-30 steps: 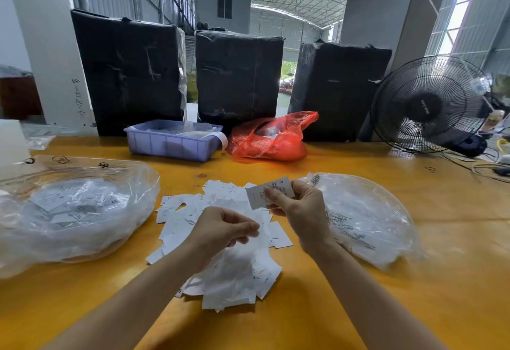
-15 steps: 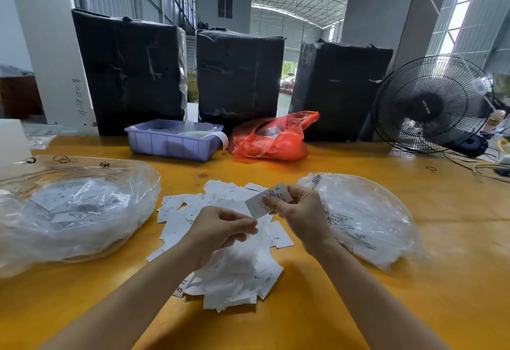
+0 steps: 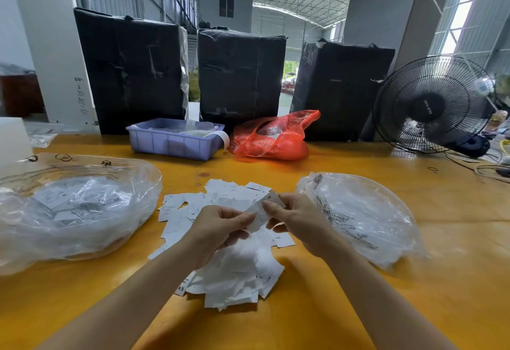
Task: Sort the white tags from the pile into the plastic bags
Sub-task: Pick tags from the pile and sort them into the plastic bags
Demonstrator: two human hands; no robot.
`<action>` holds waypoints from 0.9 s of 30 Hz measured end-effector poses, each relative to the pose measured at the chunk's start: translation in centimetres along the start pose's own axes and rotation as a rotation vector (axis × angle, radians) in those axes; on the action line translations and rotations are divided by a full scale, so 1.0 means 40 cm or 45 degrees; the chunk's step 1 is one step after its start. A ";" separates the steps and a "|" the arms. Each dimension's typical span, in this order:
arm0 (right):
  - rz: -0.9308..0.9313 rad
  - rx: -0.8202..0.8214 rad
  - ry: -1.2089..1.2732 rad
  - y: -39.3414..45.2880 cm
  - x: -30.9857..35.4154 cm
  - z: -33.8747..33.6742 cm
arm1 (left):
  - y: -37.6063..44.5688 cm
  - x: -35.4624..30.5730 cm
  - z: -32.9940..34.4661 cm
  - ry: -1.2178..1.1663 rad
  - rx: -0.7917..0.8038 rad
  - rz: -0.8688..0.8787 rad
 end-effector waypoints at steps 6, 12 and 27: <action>0.103 0.357 0.074 -0.014 0.011 0.020 | -0.004 0.006 0.012 0.026 -0.027 0.010; -0.042 -0.011 0.108 -0.004 0.003 0.017 | -0.008 -0.006 0.018 -0.091 -0.186 0.000; -0.094 -0.184 0.098 0.004 -0.001 0.019 | -0.007 0.000 0.021 -0.006 -0.087 0.087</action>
Point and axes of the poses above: each hand's wrist, its own y-axis towards the middle knuckle, its own z-axis out of the palm, x = y × z, the point moved 1 cm from there along y, towards the middle knuckle, and after that the axes turned 4 degrees about x, right-handed, at the moved point
